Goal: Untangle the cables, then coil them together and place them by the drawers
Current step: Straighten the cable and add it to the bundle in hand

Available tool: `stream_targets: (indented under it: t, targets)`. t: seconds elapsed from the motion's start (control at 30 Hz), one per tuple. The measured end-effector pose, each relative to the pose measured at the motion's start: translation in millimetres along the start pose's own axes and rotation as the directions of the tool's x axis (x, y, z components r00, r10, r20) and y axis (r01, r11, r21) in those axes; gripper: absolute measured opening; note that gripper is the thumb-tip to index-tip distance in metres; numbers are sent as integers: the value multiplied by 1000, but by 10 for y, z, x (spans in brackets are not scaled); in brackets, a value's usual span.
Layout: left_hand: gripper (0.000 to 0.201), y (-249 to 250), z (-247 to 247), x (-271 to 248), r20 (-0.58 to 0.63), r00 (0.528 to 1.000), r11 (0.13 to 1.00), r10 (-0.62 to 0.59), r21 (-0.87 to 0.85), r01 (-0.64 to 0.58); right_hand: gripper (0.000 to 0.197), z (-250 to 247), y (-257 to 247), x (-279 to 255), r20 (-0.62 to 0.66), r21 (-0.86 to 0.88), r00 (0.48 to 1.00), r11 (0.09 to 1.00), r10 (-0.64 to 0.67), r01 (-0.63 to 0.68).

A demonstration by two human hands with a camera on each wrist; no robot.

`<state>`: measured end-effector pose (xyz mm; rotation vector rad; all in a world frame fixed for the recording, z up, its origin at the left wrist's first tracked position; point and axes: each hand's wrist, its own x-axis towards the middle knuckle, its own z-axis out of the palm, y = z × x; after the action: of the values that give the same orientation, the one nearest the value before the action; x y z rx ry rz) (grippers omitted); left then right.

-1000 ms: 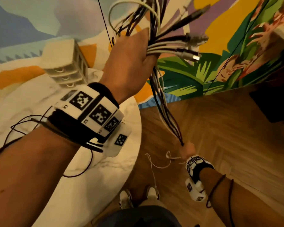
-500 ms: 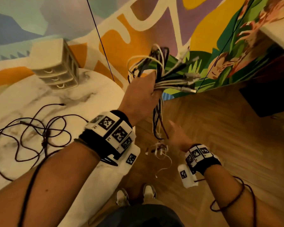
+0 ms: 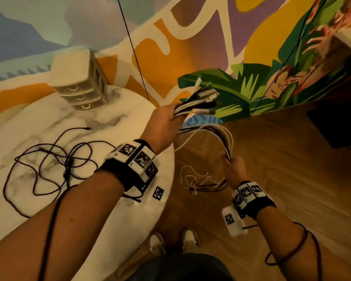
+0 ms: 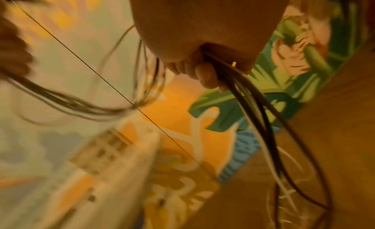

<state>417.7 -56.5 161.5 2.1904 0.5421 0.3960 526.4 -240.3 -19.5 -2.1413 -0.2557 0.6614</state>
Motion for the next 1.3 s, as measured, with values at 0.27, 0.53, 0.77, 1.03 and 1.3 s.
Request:
stream_targets:
  t: [0.27,0.53,0.77,1.03,1.3]
  targets:
    - [38,102,278,-58,118,984,917,-131,-364,166,29,38,574,78,291,-571,935,821,202,0]
    - [5,-150,734,-340,337,886,789,-320,-422,446,41,-209,-853,-491,496,687,807,713,-319,-140]
    - [45,-141,892,-616,440,888,946,-132,-212,245,45,-87,-1102,-598,573,306,806,951,-147,-44]
    - [21,-235,355,-581,220,971,931,-94,365,8,36,125,-1195,-684,352,408,919,913,-176,19]
    - [49,57,244,-343,217,957,757,194,588,-286,34,355,-1476,-852,390,358,913,933,-119,-31]
